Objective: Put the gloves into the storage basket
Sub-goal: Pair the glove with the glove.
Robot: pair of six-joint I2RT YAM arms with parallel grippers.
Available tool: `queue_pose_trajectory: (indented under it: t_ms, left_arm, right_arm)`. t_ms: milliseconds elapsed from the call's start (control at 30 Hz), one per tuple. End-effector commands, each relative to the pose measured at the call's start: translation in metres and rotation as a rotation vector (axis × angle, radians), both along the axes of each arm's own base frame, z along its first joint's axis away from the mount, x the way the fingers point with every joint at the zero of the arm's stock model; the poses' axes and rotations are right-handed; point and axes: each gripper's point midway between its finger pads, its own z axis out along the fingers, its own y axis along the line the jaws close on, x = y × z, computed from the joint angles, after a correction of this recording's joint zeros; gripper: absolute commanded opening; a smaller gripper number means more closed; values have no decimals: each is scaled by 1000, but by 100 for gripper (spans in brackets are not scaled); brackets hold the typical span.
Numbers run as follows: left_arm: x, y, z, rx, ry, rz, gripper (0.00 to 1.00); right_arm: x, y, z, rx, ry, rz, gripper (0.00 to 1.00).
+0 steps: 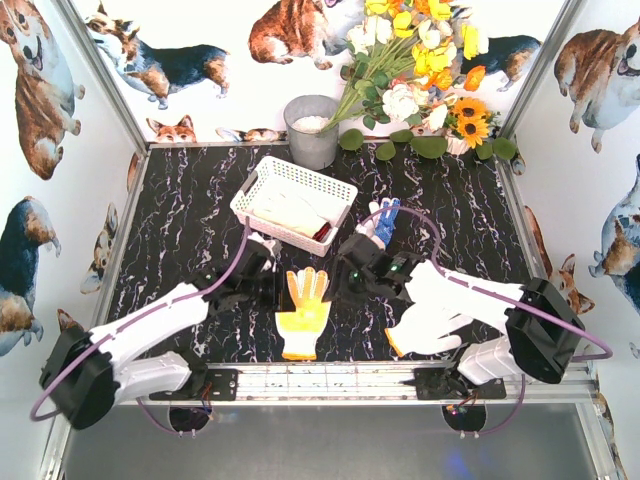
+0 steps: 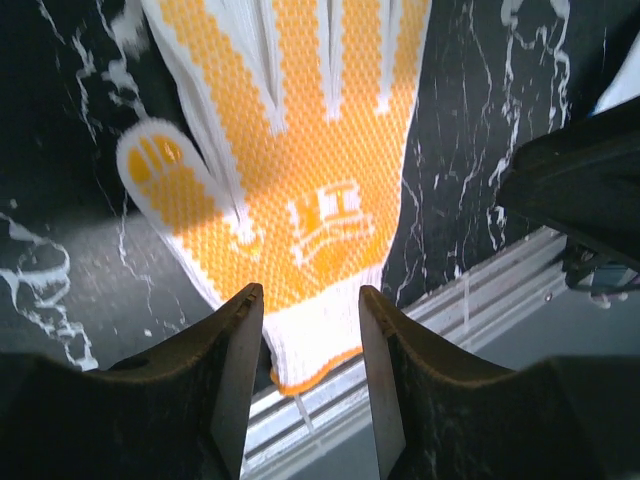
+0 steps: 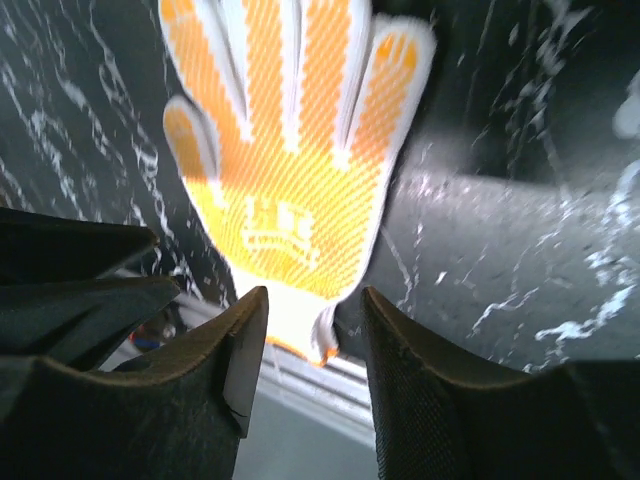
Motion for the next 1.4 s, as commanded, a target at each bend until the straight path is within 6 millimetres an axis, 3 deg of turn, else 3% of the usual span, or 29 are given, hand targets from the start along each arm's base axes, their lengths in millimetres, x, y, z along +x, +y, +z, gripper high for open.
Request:
queue_pose_trajectory:
  t_ms: [0, 133, 367, 500, 633, 833, 1233, 1367]
  left_arm:
    - [41, -15, 22, -69, -91, -16, 37]
    - [71, -23, 32, -159, -120, 21, 31]
    - [107, -38, 21, -214, -135, 73, 29]
    - [130, -42, 16, -186, -173, 90, 29]
    - [143, -34, 2, -88, -197, 96, 29]
    - [149, -26, -20, 4, -183, 88, 29]
    - [147, -40, -30, -37, -216, -1, 28]
    - [144, -39, -44, 3, -210, -19, 25]
  right_arm:
    - [49, 7, 33, 1, -224, -50, 43]
    - [62, 11, 29, -31, -246, -52, 38]
    - [64, 10, 4, -38, -184, -93, 32]
    - [63, 6, -4, -1, -164, -120, 32]
    - [61, -2, -9, 8, -140, -126, 32]
    - [57, -12, -10, 30, -138, -151, 32]
    - [53, -25, -12, 44, -134, -168, 32]
    - [51, -28, -14, 45, -130, -175, 32]
